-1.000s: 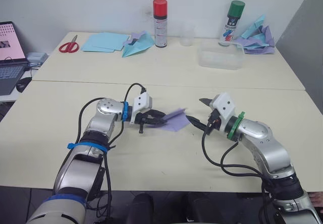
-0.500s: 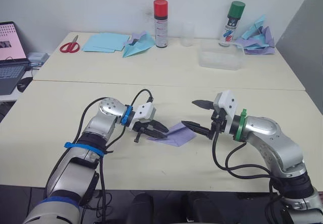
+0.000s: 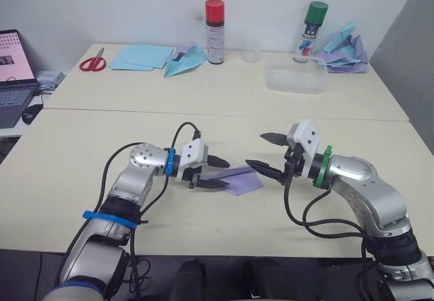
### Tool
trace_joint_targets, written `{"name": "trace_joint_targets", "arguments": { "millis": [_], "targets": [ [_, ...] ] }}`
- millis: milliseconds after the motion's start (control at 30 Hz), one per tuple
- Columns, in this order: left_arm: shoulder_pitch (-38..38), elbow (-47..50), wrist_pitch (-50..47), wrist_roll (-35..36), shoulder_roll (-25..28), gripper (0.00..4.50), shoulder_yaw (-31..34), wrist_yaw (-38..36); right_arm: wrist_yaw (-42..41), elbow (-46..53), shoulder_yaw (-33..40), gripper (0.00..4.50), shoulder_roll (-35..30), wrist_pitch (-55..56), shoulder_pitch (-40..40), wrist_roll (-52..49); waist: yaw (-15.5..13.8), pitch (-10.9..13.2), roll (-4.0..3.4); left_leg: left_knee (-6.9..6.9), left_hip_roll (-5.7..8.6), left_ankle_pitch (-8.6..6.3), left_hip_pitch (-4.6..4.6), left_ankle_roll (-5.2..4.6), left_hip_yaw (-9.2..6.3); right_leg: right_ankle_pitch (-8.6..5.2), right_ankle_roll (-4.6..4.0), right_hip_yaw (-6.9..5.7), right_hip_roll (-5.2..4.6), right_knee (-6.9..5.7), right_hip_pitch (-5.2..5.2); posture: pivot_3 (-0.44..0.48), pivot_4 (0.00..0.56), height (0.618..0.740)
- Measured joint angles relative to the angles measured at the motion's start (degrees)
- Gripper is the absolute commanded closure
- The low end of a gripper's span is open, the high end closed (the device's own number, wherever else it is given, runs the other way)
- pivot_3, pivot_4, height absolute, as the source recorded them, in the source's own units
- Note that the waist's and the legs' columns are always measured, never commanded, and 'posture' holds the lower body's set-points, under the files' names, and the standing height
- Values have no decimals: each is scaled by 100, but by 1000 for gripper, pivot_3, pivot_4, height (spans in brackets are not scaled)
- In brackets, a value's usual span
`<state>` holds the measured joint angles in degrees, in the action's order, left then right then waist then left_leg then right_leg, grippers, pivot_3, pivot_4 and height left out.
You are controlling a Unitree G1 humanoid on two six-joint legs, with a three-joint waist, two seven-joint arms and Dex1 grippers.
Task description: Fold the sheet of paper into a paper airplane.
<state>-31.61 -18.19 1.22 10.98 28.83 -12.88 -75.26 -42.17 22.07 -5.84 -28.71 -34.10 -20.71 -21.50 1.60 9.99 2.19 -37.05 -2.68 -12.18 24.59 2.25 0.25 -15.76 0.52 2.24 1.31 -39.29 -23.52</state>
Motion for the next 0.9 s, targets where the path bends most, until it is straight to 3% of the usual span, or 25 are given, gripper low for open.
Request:
{"name": "trace_joint_targets", "arguments": {
  "millis": [233,367,600,733,900],
  "targets": [
    [328,375,-93,-422,-91,1279,-20,1022,47,-3,-73,203,44,50,-4,12,0,0,0,-2,5,1,-25,0,8,-7,12,8,-2,-19,12,0,150,740],
    [531,442,19,-593,-164,2172,-36,1344,59,-49,-108,203,50,115,-26,20,0,0,0,0,3,1,-32,0,13,-6,9,14,-1,-21,14,0,150,740],
    [595,463,89,-672,-156,4456,-36,1449,110,-103,-107,203,51,122,-28,63,0,0,0,0,5,1,-34,0,16,-7,10,14,0,-23,14,0,150,740],
    [547,384,317,-681,-113,4456,-52,1278,114,-104,-105,203,50,123,-28,64,0,0,0,0,6,1,-34,0,18,-7,9,14,0,-23,15,0,150,740],
    [180,-104,1235,-497,119,4456,-204,116,67,-106,-95,203,26,110,-26,19,-1,0,0,1,7,1,-37,0,23,-6,6,14,2,-23,15,0,150,740]
  ]
}}
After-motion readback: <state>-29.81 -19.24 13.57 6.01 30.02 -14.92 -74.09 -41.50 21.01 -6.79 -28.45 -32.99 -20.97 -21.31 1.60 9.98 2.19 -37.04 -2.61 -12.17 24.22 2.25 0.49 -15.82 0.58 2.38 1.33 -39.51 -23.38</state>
